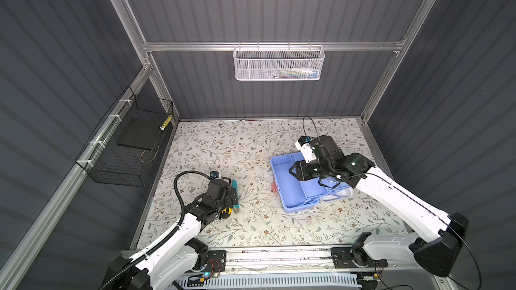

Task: Pack the tool kit
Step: 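Move the right gripper back over the tool row to the teal knife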

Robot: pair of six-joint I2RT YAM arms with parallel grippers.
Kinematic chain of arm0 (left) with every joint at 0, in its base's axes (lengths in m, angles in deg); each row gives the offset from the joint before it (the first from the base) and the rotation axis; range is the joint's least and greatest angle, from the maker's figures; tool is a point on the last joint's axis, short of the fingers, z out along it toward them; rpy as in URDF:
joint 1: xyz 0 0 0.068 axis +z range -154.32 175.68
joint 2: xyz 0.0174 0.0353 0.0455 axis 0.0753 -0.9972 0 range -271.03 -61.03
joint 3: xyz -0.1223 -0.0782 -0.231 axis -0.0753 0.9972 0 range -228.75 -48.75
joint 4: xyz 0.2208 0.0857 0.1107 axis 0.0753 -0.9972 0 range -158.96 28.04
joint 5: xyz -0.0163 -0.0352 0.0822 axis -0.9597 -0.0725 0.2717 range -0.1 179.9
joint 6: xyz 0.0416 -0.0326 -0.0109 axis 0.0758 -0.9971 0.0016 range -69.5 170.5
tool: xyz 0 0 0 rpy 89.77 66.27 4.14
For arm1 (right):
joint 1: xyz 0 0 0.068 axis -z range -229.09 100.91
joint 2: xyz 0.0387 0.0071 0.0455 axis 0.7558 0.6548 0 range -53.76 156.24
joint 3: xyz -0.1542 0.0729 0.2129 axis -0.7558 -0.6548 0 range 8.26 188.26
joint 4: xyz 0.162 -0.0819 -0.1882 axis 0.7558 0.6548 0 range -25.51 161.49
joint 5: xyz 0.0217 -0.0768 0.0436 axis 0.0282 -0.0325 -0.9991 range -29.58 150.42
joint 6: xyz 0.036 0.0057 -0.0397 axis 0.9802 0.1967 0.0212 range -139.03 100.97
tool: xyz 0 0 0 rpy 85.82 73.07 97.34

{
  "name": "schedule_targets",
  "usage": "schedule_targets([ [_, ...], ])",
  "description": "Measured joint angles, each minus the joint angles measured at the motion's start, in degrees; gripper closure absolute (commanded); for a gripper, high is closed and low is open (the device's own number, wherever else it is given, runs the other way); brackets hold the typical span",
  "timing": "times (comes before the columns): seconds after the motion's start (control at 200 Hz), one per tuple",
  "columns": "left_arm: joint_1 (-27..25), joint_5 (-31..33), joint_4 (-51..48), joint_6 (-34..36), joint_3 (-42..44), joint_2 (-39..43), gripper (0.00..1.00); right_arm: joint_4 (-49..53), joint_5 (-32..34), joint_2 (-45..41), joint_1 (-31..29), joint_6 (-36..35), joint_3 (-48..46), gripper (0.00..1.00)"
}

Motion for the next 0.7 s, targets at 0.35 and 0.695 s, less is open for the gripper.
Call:
schedule_targets([
  [0.35,0.0,6.3,-6.3,-8.8,-3.1,-1.0,0.01,-8.0,-0.9,11.6,-8.0,2.0,2.3,0.52],
  [0.695,0.0,2.7,-7.5,-21.2,-0.6,1.5,0.01,-17.6,-4.2,13.2,-8.4,3.7,-2.4,0.52],
])
